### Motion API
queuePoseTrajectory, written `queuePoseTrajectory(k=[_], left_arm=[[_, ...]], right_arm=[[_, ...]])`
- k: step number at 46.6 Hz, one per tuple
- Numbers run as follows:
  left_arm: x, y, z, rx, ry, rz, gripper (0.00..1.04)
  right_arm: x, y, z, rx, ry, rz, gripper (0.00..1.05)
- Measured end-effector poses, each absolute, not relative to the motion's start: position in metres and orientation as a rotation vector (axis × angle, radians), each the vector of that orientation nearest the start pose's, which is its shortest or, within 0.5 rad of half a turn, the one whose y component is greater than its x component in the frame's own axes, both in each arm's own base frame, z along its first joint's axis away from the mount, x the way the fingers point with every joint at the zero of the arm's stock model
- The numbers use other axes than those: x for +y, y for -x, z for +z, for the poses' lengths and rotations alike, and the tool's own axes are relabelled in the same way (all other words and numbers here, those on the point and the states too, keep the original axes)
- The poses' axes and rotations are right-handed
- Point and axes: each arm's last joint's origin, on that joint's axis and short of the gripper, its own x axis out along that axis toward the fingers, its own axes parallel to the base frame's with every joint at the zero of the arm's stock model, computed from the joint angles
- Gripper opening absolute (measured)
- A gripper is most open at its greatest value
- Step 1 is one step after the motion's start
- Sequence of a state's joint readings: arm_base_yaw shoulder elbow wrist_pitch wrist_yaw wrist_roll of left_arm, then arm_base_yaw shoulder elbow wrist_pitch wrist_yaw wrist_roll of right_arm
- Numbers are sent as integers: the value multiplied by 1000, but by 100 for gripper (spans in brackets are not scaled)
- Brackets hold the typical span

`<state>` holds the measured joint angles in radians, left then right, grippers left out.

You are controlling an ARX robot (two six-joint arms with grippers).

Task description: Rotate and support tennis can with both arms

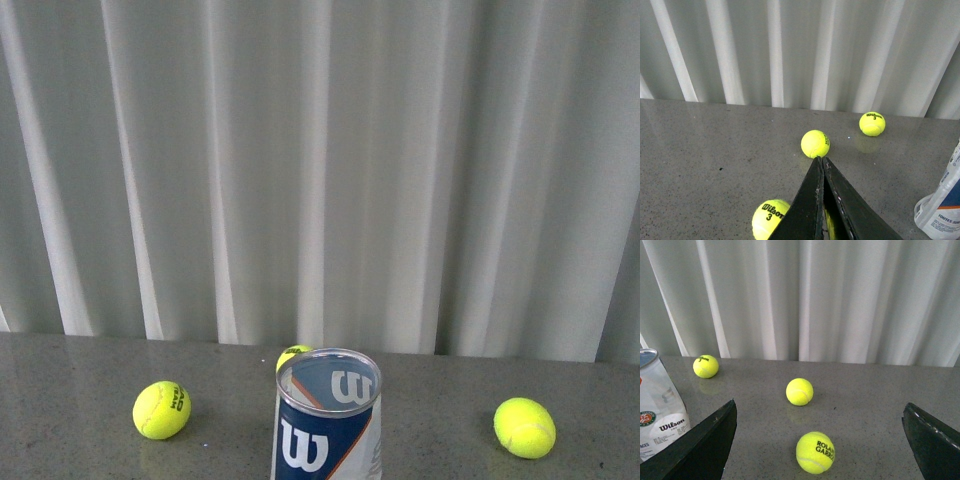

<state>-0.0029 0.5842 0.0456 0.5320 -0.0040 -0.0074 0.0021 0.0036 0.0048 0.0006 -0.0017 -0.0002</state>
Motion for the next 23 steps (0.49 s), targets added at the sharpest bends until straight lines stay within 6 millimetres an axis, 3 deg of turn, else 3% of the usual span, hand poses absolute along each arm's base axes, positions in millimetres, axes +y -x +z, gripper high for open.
queuePoseTrajectory(k=[23], left_arm=[[0,-122,175,-25,5,-2,4]], right_arm=[[0,-98,165,-2,0,4,98]])
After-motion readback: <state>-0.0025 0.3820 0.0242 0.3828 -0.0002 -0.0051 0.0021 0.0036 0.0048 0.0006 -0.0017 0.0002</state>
